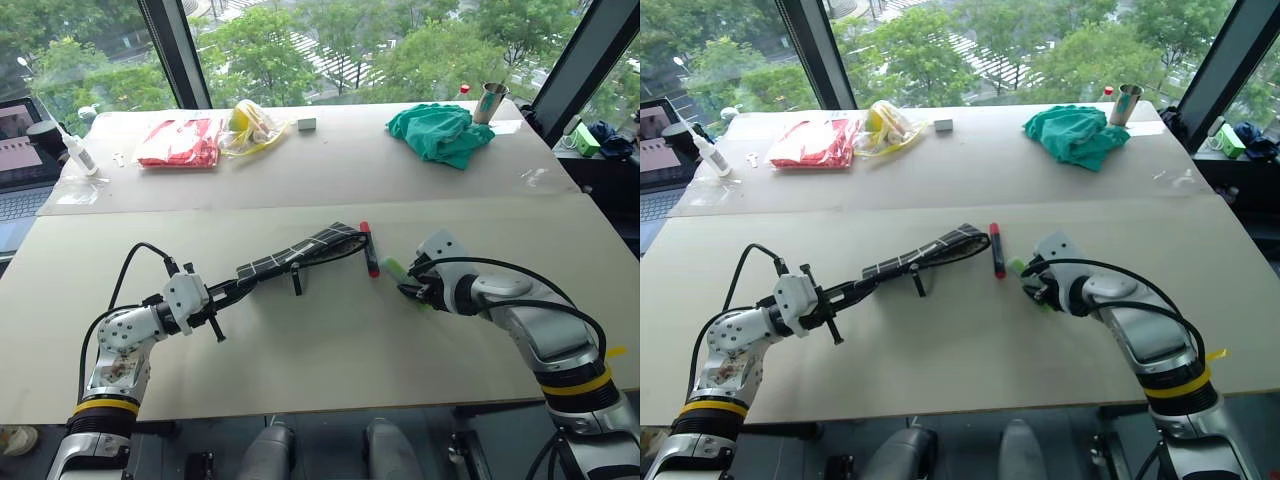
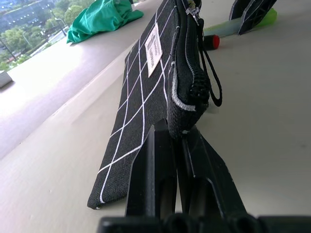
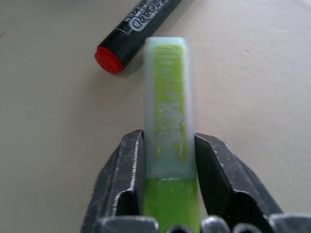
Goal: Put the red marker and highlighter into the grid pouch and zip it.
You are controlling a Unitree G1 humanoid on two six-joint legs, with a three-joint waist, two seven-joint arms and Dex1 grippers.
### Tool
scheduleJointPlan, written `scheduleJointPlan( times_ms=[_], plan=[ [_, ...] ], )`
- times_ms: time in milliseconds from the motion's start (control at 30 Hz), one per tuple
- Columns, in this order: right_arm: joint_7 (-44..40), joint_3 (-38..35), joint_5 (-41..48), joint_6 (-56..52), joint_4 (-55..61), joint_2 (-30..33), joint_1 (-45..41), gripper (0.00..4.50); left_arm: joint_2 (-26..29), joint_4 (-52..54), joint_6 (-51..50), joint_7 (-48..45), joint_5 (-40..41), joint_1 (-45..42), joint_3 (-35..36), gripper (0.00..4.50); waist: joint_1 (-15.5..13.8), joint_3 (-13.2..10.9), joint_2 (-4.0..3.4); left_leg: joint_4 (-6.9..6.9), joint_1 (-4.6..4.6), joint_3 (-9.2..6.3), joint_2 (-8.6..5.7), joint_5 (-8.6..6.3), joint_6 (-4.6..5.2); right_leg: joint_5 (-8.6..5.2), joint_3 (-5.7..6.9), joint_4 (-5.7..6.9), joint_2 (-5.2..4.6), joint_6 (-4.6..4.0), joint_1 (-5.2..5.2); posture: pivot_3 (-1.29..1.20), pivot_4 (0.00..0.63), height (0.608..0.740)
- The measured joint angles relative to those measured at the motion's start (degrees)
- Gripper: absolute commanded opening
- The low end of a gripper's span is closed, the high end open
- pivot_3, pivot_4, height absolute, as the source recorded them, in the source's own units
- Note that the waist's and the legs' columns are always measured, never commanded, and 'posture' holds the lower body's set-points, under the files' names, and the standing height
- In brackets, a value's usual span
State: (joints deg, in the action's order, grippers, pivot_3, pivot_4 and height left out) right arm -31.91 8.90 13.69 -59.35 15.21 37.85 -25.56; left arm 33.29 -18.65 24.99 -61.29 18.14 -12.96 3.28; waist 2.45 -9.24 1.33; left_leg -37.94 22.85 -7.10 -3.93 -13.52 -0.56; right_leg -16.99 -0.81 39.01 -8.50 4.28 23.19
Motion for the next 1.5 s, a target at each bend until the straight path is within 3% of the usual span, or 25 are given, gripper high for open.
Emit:
scheduleJointPlan(
  times_ms=[233,433,567,733,867,1200,1500],
  plan=[
    [-1.1,-0.9,-0.5,2.8,-4.0,1.2,-1.7,1.01,0.0,0.3,0.0,0.2,0.0,0.4,0.2,0.00,-0.3,0.0,0.00,0.00,0.04,-0.01,-0.02,0.00,0.01,0.00,0.00,-0.02,0.00,0.00,0.02,0.00,0.150,0.740],
    [-12.1,-4.3,6.6,4.4,1.1,5.8,-8.3,1.01,0.0,0.3,-0.2,0.3,0.0,0.3,0.2,0.00,0.0,0.0,-0.01,0.02,0.07,-0.02,0.00,-0.03,0.06,0.00,0.01,-0.05,0.00,0.00,0.05,0.00,0.150,0.740],
    [-19.0,-1.2,6.4,10.3,5.8,9.9,-13.6,1.01,-0.1,0.3,-0.2,0.1,0.0,0.1,0.2,0.00,0.0,0.0,0.00,0.02,0.05,-0.05,0.02,-0.05,0.08,0.00,0.09,-0.08,0.02,0.01,-0.02,0.00,0.150,0.740],
    [-22.9,11.4,-1.5,16.7,6.0,10.2,-18.3,1.01,-0.2,0.0,-0.2,-0.2,0.0,-0.4,0.0,0.00,-0.1,0.0,0.00,0.02,0.11,-0.03,0.00,-0.04,0.07,0.00,0.06,-0.08,0.01,0.01,0.06,0.00,0.150,0.740],
    [-23.8,16.5,-7.8,20.9,2.4,10.0,-20.8,1.01,-0.6,-0.2,-0.2,-0.2,-0.1,-0.9,-0.1,0.00,-0.2,0.0,0.00,0.01,0.12,-0.03,-0.01,-0.04,0.06,0.00,0.05,-0.10,0.01,0.01,0.06,0.00,0.150,0.740],
    [-25.4,19.3,-16.5,26.4,-4.5,8.2,-23.7,1.01,-1.0,-0.2,-0.2,-0.3,-0.2,-0.9,-0.2,0.00,0.1,0.0,0.00,0.02,0.12,-0.05,0.01,-0.03,0.04,0.00,0.05,-0.08,0.02,0.01,0.11,0.00,0.150,0.740],
    [-28.4,26.3,-23.5,32.0,-6.4,-1.1,-28.5,1.01,-1.1,-1.0,-0.2,-0.9,-0.3,-1.8,-0.8,0.00,0.2,0.0,-0.01,0.03,0.18,-0.07,-0.01,0.07,-0.13,0.00,0.04,-0.04,0.01,0.01,0.20,0.00,0.150,0.740]
  ],
)
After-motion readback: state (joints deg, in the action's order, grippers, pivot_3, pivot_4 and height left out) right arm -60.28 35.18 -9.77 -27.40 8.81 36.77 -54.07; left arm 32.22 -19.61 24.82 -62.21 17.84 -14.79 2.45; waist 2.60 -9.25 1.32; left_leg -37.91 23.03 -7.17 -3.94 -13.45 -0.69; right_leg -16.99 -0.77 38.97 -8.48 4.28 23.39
